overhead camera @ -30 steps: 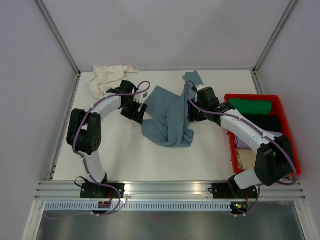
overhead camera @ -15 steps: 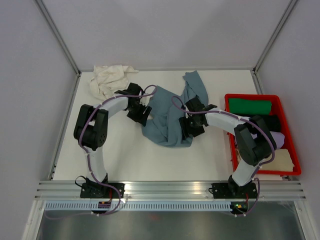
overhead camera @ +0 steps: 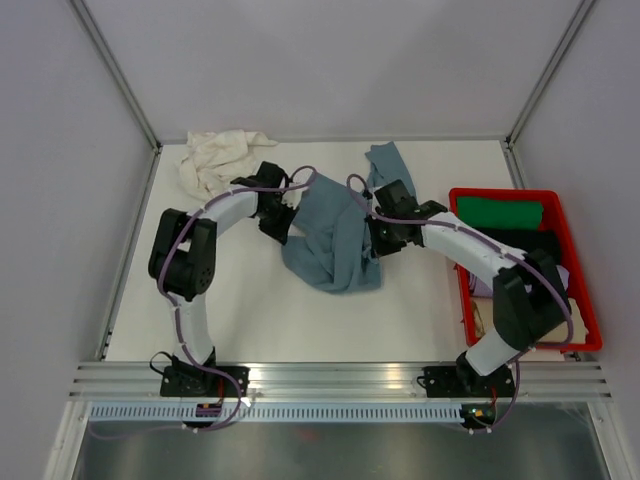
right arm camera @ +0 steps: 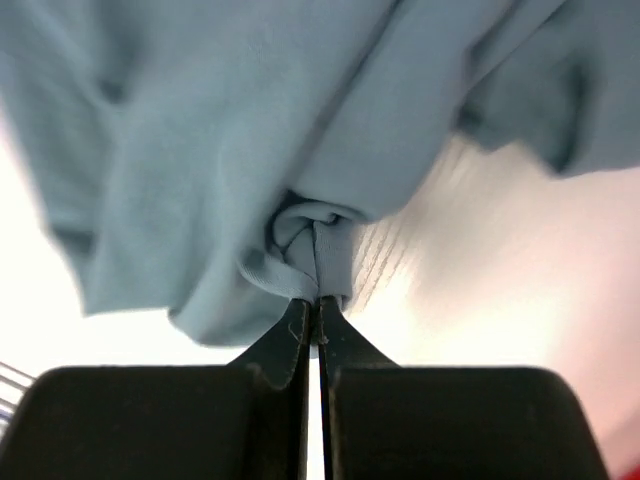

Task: Roll the t-shirts
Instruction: Flatten the tshirt

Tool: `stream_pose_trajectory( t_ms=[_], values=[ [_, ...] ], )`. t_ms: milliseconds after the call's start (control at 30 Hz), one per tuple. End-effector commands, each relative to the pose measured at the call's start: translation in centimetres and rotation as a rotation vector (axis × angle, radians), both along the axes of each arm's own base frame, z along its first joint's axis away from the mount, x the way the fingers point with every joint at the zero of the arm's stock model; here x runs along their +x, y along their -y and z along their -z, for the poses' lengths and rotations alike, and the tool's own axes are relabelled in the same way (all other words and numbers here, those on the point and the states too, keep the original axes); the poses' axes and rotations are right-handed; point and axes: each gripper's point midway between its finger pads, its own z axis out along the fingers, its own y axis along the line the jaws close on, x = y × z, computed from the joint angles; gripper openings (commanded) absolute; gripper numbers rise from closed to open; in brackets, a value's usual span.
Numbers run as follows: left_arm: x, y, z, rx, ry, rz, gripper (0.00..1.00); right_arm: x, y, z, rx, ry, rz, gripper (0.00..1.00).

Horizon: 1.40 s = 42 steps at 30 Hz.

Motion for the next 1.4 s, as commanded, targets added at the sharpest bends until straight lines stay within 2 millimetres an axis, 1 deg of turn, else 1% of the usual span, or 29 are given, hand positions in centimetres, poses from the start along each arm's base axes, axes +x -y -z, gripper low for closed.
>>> stream_pose_trajectory(
  t_ms=[0,33,67,100,133,200,233,267,333,367,433,467,533,567,600,633,733,767,833,867,933,967,1033,1067,1100,1200,1267,1333,1367],
  values=[
    [3.0,-3.2,-10.0,-0.076,0.24,-0.122,0.02,2.9,-0.4,-13.4,0.129,0.34,0.024,0.0],
    [3.8,-5.3,-11.6,-0.078,0.28,-0.177,0.02,2.9,-0.1,-15.0,0.146,0.38,0.031,0.0],
    [4.0,-6.4,-13.3,-0.083,0.319,-0.203,0.02,2.5,0.3,-17.2,0.175,0.445,0.031,0.0],
    [3.9,-8.5,-16.0,-0.083,0.379,-0.244,0.02,2.0,1.0,-18.3,0.185,0.486,0.044,0.01],
    [3.8,-9.4,-17.6,-0.082,0.424,-0.264,0.02,1.9,1.2,-18.0,0.18,0.477,0.058,0.0],
    [2.9,-11.6,-19.8,-0.041,0.48,-0.304,0.02,1.2,2.1,-20.4,0.236,0.512,0.09,0.0],
    [1.8,-12.3,-22.5,-0.029,0.559,-0.306,0.02,0.9,2.5,-21.4,0.255,0.531,0.101,0.0],
    [1.1,-12.8,-23.5,-0.013,0.583,-0.31,0.02,0.4,3.2,-24.0,0.292,0.593,0.12,0.0],
    [-0.2,-14.0,-26.3,0.019,0.662,-0.335,0.02,-0.1,4.3,-26.3,0.307,0.65,0.15,0.0],
    [-1.4,-14.6,-29.3,0.022,0.741,-0.35,0.02,-0.5,5.1,-28.5,0.325,0.7,0.171,0.0],
    [-3.2,-16.0,-33.2,0.047,0.857,-0.405,0.02,-1.3,6.1,-30.3,0.331,0.73,0.209,0.0],
    [-3.9,-16.7,-35.7,0.054,0.922,-0.436,0.02,-1.7,6.5,-32.3,0.351,0.771,0.221,0.0],
    [-5.4,-17.3,-38.9,0.054,1.003,-0.458,0.02,-2.8,7.0,-34.8,0.39,0.817,0.235,0.0],
    [-6.7,-17.9,-42.1,0.053,1.081,-0.485,0.02,-3.5,7.3,-37.4,0.422,0.87,0.239,0.0],
    [-7.5,-18.2,-43.5,0.059,1.116,-0.491,0.02,-4.1,7.6,-38.6,0.432,0.886,0.239,0.0],
    [-8.6,-18.8,-46.3,0.059,1.186,-0.521,0.02,-4.8,8.1,-41.3,0.457,0.94,0.239,0.0],
    [-9.9,-19.4,-49.7,0.064,1.273,-0.54,0.02,-5.5,8.4,-43.7,0.464,0.977,0.231,0.0],
    [-10.6,-19.6,-51.4,0.055,1.316,-0.55,0.02,-6.0,8.7,-45.4,0.48,1.016,0.225,0.0],
    [-10.2,-19.7,-52.2,0.062,1.33,-0.548,0.02,-6.0,8.7,-46.8,0.49,1.046,0.218,0.0],
    [-10.4,-19.8,-53.1,0.059,1.353,-0.558,0.02,-5.8,8.6,-47.3,0.486,1.059,0.214,0.0],
    [-9.2,-19.7,-53.3,0.062,1.346,-0.557,0.02,-4.7,8.1,-47.7,0.478,1.061,0.204,0.0],
    [-9.2,-19.6,-54.0,0.047,1.362,-0.553,0.02,-5.0,8.2,-48.9,0.488,1.088,0.197,0.0],
    [-8.3,-19.0,-54.0,0.026,1.352,-0.535,0.02,-3.8,7.9,-49.4,0.465,1.1,0.189,0.0],
    [-8.0,-18.3,-54.1,0.0,1.351,-0.502,0.02,-4.0,8.1,-50.6,0.471,1.13,0.192,0.0],
    [-7.8,-18.0,-53.9,-0.017,1.343,-0.495,0.02,-3.6,8.3,-51.0,0.45,1.151,0.192,0.0],
    [-6.7,-17.0,-52.2,-0.048,1.29,-0.46,0.02,-2.2,8.1,-51.8,0.428,1.181,0.201,0.0],
    [-5.4,-16.4,-50.0,-0.06,1.225,-0.445,0.02,-0.2,7.5,-50.8,0.389,1.162,0.198,0.0],
    [-4.3,-15.9,-48.2,-0.068,1.174,-0.432,0.02,2.8,6.3,-48.6,0.346,1.112,0.191,0.0],
    [-3.0,-15.6,-46.2,-0.06,1.117,-0.428,0.02,3.9,5.7,-47.7,0.333,1.092,0.187,0.0]
  ],
)
